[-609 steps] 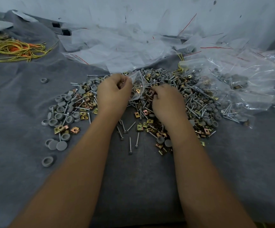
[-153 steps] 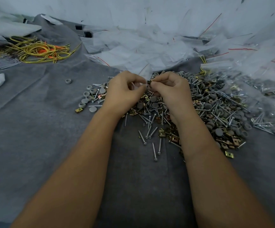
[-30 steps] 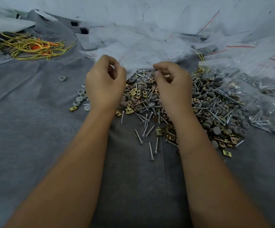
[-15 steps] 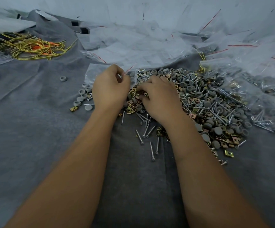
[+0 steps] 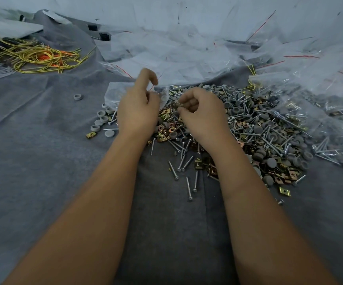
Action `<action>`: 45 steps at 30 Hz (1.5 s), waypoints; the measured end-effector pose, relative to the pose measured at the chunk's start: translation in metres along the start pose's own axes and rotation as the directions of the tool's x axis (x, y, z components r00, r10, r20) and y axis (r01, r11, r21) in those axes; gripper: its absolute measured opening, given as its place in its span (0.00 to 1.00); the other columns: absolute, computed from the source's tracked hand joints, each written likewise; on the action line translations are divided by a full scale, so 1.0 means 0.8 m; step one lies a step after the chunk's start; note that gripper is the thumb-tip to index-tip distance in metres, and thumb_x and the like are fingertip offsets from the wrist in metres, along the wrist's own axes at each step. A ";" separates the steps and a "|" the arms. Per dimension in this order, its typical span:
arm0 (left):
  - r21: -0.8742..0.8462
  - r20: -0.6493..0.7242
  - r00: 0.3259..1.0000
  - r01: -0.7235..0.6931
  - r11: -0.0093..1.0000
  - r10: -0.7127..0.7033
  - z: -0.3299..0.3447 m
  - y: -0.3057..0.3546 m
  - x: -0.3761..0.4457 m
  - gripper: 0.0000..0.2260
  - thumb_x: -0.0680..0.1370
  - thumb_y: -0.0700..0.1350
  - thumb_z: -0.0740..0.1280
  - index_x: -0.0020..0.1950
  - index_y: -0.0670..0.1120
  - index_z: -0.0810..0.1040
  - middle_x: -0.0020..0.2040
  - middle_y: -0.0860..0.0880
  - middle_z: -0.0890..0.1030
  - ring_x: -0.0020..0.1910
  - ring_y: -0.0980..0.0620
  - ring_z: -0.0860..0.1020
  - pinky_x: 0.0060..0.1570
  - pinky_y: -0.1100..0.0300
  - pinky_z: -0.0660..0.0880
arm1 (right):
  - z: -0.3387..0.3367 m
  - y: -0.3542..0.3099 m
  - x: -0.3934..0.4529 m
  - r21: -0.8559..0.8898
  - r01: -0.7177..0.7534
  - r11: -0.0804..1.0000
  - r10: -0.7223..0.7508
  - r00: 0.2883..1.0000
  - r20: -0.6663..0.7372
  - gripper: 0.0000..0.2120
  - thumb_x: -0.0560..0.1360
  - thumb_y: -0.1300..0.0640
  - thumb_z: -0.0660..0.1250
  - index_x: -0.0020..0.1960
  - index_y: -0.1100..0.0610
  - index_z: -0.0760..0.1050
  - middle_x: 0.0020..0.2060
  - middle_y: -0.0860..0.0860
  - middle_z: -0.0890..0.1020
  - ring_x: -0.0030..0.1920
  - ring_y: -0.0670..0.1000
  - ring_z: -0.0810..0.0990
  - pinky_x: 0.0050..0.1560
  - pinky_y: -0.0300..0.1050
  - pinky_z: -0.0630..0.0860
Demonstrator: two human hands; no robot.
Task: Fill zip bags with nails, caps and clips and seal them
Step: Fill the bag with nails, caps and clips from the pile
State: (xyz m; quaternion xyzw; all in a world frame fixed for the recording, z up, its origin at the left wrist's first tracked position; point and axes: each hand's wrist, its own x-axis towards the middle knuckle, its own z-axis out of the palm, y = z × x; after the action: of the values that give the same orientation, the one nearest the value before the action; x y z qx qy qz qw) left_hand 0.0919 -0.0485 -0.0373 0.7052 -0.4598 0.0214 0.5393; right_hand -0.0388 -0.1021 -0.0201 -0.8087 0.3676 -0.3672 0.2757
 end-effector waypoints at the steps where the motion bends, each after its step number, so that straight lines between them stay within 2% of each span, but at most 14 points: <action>1: -0.016 0.046 0.999 -0.011 1.000 0.012 0.000 0.000 0.001 0.11 0.73 0.42 0.56 0.47 0.56 0.72 0.27 0.52 0.68 0.26 0.52 0.71 0.28 0.47 0.75 | -0.001 0.000 0.000 0.063 -0.024 0.998 0.025 0.999 -0.021 0.07 0.73 0.63 0.69 0.45 0.51 0.77 0.37 0.42 0.78 0.39 0.41 0.77 0.41 0.38 0.76; 4: -0.047 0.158 0.987 -0.026 0.999 0.033 0.004 -0.001 0.003 0.14 0.72 0.42 0.57 0.44 0.55 0.80 0.32 0.57 0.71 0.28 0.58 0.71 0.33 0.58 0.73 | -0.005 -0.002 0.000 0.217 -0.060 0.974 0.073 0.996 -0.053 0.08 0.74 0.64 0.67 0.43 0.51 0.78 0.37 0.45 0.79 0.38 0.39 0.77 0.35 0.33 0.76; 6: -0.057 0.188 0.981 -0.036 0.998 0.046 0.007 0.000 0.001 0.13 0.74 0.41 0.60 0.49 0.53 0.83 0.31 0.59 0.73 0.25 0.63 0.71 0.29 0.65 0.67 | -0.007 -0.003 0.000 0.252 -0.069 0.965 0.087 0.994 -0.064 0.08 0.74 0.64 0.66 0.43 0.51 0.77 0.38 0.47 0.80 0.37 0.40 0.77 0.33 0.30 0.74; 9: -0.078 0.233 0.971 -0.036 0.996 0.053 0.005 0.003 -0.001 0.12 0.73 0.47 0.61 0.50 0.53 0.83 0.27 0.54 0.74 0.25 0.59 0.70 0.29 0.61 0.67 | -0.008 -0.002 0.001 0.235 -0.059 0.970 0.077 0.995 -0.067 0.09 0.74 0.65 0.66 0.42 0.51 0.76 0.39 0.48 0.80 0.39 0.42 0.77 0.34 0.30 0.73; 13: -0.082 0.269 0.957 -0.088 0.993 0.107 0.004 0.006 -0.002 0.06 0.74 0.50 0.64 0.45 0.53 0.81 0.30 0.50 0.75 0.29 0.57 0.70 0.33 0.57 0.69 | -0.005 0.000 0.002 0.191 -0.051 0.980 0.058 0.998 -0.032 0.10 0.76 0.66 0.65 0.44 0.51 0.75 0.39 0.44 0.78 0.41 0.40 0.77 0.43 0.34 0.75; 16: -0.128 0.211 0.975 -0.035 0.991 0.062 0.005 0.000 -0.001 0.06 0.77 0.44 0.65 0.43 0.47 0.80 0.30 0.51 0.73 0.29 0.59 0.68 0.32 0.59 0.67 | -0.011 0.004 0.006 0.259 -0.110 0.960 0.154 0.975 -0.159 0.08 0.77 0.65 0.63 0.46 0.52 0.75 0.40 0.43 0.77 0.39 0.36 0.75 0.38 0.25 0.70; 19: -0.149 0.192 0.981 0.001 0.989 0.028 0.004 -0.002 -0.001 0.05 0.78 0.41 0.66 0.43 0.47 0.80 0.29 0.53 0.73 0.27 0.61 0.68 0.30 0.64 0.66 | -0.017 0.007 0.007 0.314 -0.100 0.944 0.190 0.944 -0.270 0.08 0.77 0.64 0.65 0.46 0.51 0.75 0.40 0.44 0.78 0.38 0.37 0.75 0.38 0.25 0.69; 25: -0.124 0.277 0.955 -0.077 0.989 0.109 0.003 0.007 -0.006 0.04 0.73 0.43 0.67 0.41 0.51 0.81 0.33 0.46 0.79 0.30 0.57 0.72 0.33 0.57 0.71 | -0.005 -0.002 0.002 0.222 0.072 0.972 -0.028 0.980 -0.196 0.08 0.74 0.62 0.68 0.44 0.49 0.78 0.47 0.51 0.81 0.46 0.47 0.78 0.45 0.34 0.72; 28: -0.117 0.275 0.956 -0.070 0.991 0.100 0.004 0.009 -0.008 0.04 0.72 0.44 0.67 0.41 0.52 0.80 0.34 0.46 0.80 0.31 0.55 0.74 0.35 0.57 0.72 | -0.004 0.001 0.003 0.218 0.047 0.975 -0.009 0.985 -0.172 0.10 0.74 0.63 0.67 0.44 0.48 0.77 0.45 0.49 0.81 0.45 0.47 0.79 0.46 0.38 0.75; 34: -0.093 0.232 0.967 -0.083 0.992 0.103 0.006 0.009 -0.007 0.03 0.74 0.42 0.69 0.43 0.50 0.82 0.31 0.53 0.78 0.29 0.61 0.72 0.35 0.59 0.72 | -0.001 0.004 0.002 0.152 0.003 0.988 0.021 0.987 -0.156 0.09 0.76 0.64 0.66 0.45 0.49 0.75 0.38 0.46 0.80 0.39 0.43 0.78 0.37 0.33 0.72; 37: -0.082 0.201 0.973 -0.099 0.992 0.113 0.006 0.010 -0.007 0.04 0.73 0.43 0.70 0.46 0.51 0.81 0.29 0.54 0.76 0.29 0.61 0.73 0.35 0.60 0.73 | 0.000 0.004 0.002 0.153 -0.012 0.988 0.036 0.987 -0.156 0.07 0.77 0.63 0.65 0.47 0.51 0.75 0.39 0.46 0.79 0.39 0.43 0.78 0.35 0.31 0.72; 40: -0.102 0.197 0.969 -0.131 0.986 0.149 0.004 0.011 -0.007 0.12 0.73 0.42 0.70 0.54 0.50 0.75 0.29 0.52 0.76 0.29 0.59 0.74 0.35 0.57 0.74 | -0.001 0.004 0.002 0.161 -0.015 0.987 0.042 0.986 -0.161 0.07 0.77 0.63 0.65 0.47 0.51 0.74 0.38 0.45 0.78 0.37 0.42 0.77 0.34 0.32 0.72; 43: -0.145 0.155 0.975 -0.138 0.980 0.161 0.004 0.009 -0.007 0.20 0.73 0.41 0.68 0.63 0.48 0.68 0.31 0.50 0.77 0.29 0.58 0.74 0.33 0.63 0.71 | -0.002 0.003 0.002 0.184 -0.008 0.983 0.040 0.984 -0.172 0.08 0.77 0.63 0.64 0.46 0.51 0.74 0.36 0.44 0.77 0.37 0.41 0.76 0.35 0.33 0.72; 45: -0.128 0.116 0.986 -0.104 0.986 0.119 0.006 0.006 -0.004 0.19 0.75 0.40 0.66 0.66 0.46 0.70 0.32 0.50 0.77 0.31 0.59 0.74 0.35 0.65 0.70 | -0.003 0.003 0.002 0.193 -0.006 0.981 0.042 0.983 -0.181 0.07 0.76 0.63 0.65 0.45 0.52 0.74 0.37 0.44 0.77 0.36 0.41 0.76 0.37 0.34 0.72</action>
State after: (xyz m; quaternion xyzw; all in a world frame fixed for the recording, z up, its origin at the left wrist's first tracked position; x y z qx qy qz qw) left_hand 0.0843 -0.0501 -0.0373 0.6441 -0.5314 -0.0201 0.5499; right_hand -0.0410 -0.1050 -0.0201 -0.7363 0.3642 -0.4709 0.3215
